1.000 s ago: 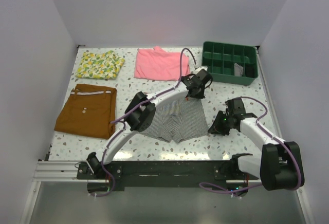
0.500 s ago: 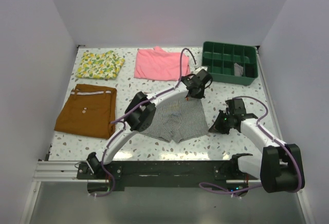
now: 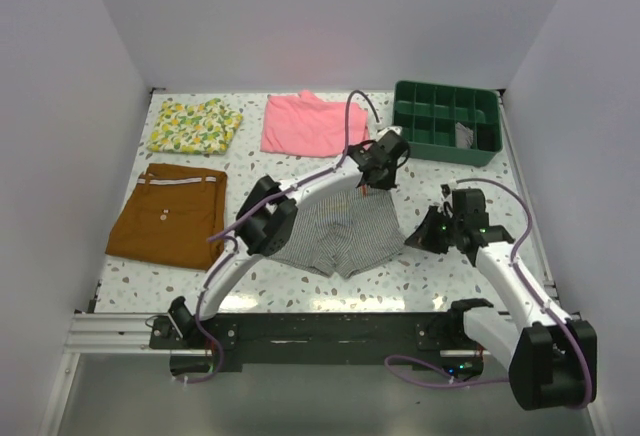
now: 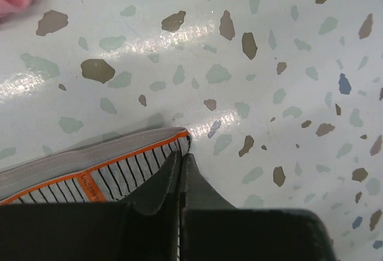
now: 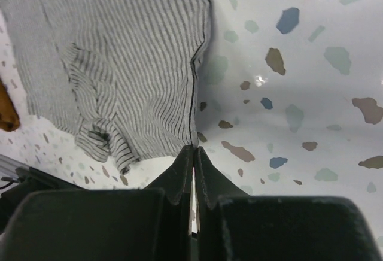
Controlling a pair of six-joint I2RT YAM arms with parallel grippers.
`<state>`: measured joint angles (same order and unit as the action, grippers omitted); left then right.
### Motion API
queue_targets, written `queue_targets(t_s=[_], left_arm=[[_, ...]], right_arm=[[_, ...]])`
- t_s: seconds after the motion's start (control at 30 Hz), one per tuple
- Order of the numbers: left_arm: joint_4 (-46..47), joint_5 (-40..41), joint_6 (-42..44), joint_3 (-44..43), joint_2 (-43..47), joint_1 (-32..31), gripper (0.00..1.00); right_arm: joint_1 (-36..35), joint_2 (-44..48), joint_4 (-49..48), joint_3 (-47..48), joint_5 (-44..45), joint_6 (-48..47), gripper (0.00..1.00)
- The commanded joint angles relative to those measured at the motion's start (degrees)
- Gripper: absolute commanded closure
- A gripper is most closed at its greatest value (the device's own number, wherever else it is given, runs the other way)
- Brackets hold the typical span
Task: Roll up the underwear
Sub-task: Fold the underwear at the center of the board.
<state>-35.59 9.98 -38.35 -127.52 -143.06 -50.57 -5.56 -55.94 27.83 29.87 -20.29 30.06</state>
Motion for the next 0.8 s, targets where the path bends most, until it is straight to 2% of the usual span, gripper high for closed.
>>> queue_targets(t_s=[0.0,0.5,0.77], left_arm=[[4.2,-2.1,0.3,2.7,8.8,1.3,1.0],[9.6,-3.3,0.3,16.2,20.2,4.6,1.0],[11.5,-4.6,0.6,22.3,24.8,6.8,1.0]], right_arm=[[0.1,1.5,1.0,4.0,-5.9,-2.0,1.0],[-1.6,1.8,0.5,9.7,-17.8,1.0,1.0],[-12.0,-0.7,-1.5,14.2,-14.2,4.7,1.0]])
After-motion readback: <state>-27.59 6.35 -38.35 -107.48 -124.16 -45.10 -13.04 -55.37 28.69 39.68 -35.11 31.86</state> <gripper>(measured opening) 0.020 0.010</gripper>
